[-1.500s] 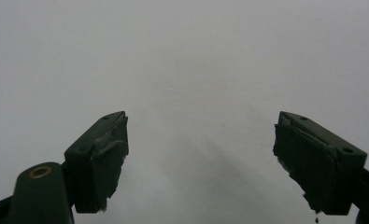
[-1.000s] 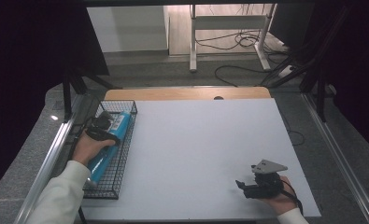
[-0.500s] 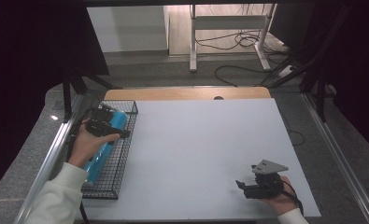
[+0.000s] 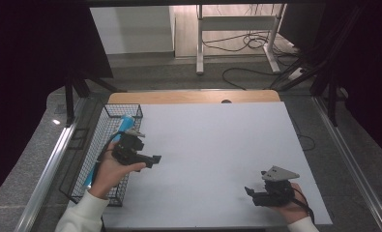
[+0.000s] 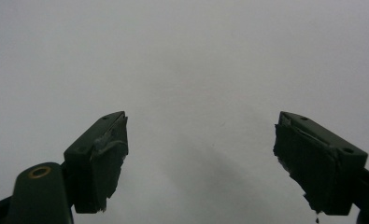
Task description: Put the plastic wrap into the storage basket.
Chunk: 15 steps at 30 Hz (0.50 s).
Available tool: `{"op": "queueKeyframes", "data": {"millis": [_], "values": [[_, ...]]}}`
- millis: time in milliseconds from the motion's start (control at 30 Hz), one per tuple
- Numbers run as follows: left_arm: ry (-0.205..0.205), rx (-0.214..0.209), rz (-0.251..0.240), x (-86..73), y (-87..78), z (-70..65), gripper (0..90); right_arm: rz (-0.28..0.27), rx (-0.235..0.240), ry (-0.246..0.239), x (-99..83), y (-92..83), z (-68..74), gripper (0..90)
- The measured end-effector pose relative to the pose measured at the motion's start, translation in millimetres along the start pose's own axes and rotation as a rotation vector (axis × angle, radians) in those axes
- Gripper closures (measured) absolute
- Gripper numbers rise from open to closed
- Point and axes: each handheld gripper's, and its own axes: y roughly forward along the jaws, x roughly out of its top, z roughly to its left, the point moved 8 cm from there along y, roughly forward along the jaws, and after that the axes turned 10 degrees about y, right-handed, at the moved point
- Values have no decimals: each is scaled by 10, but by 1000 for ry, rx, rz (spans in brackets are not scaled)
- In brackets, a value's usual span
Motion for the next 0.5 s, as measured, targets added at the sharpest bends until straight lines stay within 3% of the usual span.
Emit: {"op": "queueKeyframes", "data": {"millis": [67, 167, 200, 400, 500], "values": [[24, -13, 5, -42, 76, -113, 165, -7, -3, 3, 5, -3, -7, 184], [61, 1, -1, -105, 142, -252, 165, -11, -5, 5, 6, -16, -18, 185], [71, -2, -20, -126, 158, -305, 165, -11, -5, 5, 5, -17, -18, 185], [83, -23, -48, -297, 234, -464, 177, -5, -3, 3, -5, -24, 0, 185], [74, -11, -55, -401, 230, -513, 180, -5, -3, -3, -13, -23, 1, 185]]}}
